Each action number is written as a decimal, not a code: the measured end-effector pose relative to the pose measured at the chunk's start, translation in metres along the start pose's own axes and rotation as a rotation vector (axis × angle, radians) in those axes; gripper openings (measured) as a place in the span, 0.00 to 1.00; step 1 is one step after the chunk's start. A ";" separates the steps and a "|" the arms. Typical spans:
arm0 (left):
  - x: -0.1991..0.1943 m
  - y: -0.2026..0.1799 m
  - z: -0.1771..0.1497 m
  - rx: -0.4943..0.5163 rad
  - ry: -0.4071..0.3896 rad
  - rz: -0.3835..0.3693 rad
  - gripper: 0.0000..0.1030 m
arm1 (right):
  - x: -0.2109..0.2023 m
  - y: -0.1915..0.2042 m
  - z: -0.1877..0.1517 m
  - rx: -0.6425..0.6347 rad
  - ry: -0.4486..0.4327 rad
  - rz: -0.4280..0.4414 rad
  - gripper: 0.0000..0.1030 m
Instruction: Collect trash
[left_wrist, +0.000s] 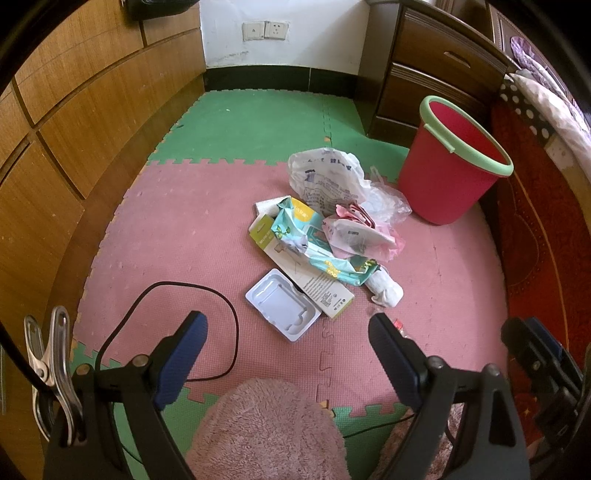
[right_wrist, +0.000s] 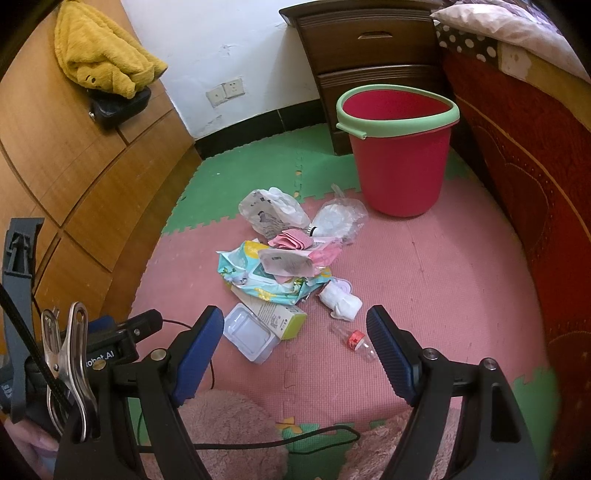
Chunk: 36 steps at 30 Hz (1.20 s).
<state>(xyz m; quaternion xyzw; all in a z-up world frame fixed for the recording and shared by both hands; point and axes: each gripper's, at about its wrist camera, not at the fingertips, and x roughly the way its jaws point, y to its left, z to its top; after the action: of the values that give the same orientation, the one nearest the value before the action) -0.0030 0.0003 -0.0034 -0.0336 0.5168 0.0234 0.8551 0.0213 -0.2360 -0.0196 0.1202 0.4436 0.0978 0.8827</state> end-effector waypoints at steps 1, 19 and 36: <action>0.000 0.000 0.000 0.000 0.001 0.000 0.89 | -0.001 0.001 0.001 0.001 0.000 0.000 0.79; 0.000 0.000 0.001 0.002 0.004 0.001 0.89 | 0.000 0.000 0.003 0.005 0.005 0.001 0.79; 0.002 0.001 -0.002 0.002 0.006 0.003 0.89 | 0.000 0.000 0.004 0.008 0.008 0.003 0.79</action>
<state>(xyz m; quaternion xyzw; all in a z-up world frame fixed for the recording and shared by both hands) -0.0036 0.0013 -0.0061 -0.0322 0.5195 0.0239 0.8535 0.0243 -0.2366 -0.0175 0.1239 0.4474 0.0977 0.8803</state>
